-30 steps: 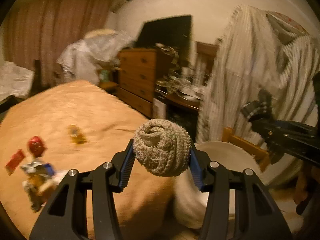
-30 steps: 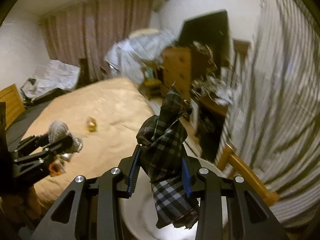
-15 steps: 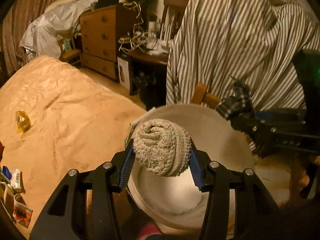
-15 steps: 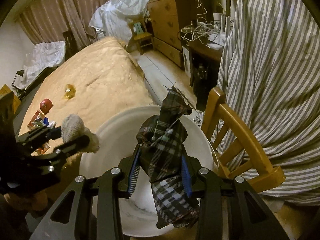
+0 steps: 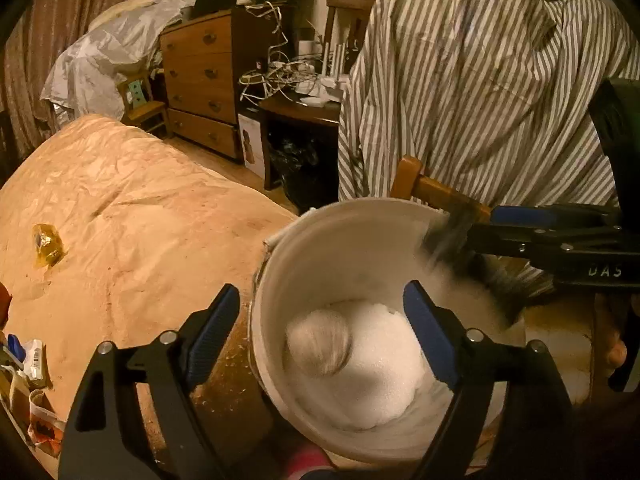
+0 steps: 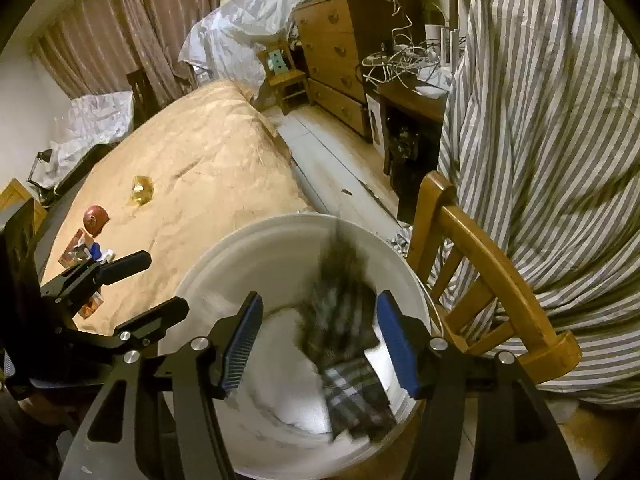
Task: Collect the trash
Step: 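Open both tools to drop the sock ball and plaid cloth into the bucket, then grasp the black Face tissue pack with the left tool while the right tool grasps the orange paper cup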
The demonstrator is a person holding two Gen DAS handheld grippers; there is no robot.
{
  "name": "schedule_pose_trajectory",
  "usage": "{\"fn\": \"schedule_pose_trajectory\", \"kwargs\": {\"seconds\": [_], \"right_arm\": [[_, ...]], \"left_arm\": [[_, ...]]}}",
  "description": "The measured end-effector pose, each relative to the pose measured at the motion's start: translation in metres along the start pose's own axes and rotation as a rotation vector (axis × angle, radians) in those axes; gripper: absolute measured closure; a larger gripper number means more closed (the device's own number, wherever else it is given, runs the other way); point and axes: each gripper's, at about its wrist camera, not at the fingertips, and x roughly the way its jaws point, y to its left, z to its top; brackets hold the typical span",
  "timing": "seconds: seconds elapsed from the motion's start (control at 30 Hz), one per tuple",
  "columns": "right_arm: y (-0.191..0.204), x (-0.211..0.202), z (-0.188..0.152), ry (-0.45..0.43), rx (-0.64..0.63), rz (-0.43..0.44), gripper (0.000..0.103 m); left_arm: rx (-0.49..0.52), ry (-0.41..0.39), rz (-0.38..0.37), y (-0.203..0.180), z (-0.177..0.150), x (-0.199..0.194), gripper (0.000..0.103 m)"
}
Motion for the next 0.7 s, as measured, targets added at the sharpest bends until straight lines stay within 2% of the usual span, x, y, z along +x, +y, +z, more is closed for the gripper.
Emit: {"fn": "schedule_pose_trajectory", "kwargs": {"seconds": [0.27, 0.4, 0.5, 0.57, 0.7], "right_arm": [[0.001, -0.01, 0.002, -0.038, 0.012, 0.012, 0.042], [0.023, -0.021, 0.0, -0.085, -0.03, 0.034, 0.042], [0.048, -0.027, -0.003, -0.126, -0.07, 0.081, 0.042], [0.074, -0.025, -0.008, -0.14, -0.096, 0.148, 0.042], [0.146, 0.005, -0.02, -0.097, -0.173, 0.297, 0.042]], "left_arm": [[-0.024, -0.016, 0.008, 0.007, 0.001, -0.01, 0.022], [-0.046, -0.029, 0.01, 0.021, -0.007, -0.023, 0.022], [-0.071, -0.035, 0.036, 0.049, -0.026, -0.04, 0.022], [-0.106, -0.033, 0.071, 0.077, -0.043, -0.052, 0.022], [-0.247, -0.018, 0.163, 0.154, -0.085, -0.079, 0.022]]}}
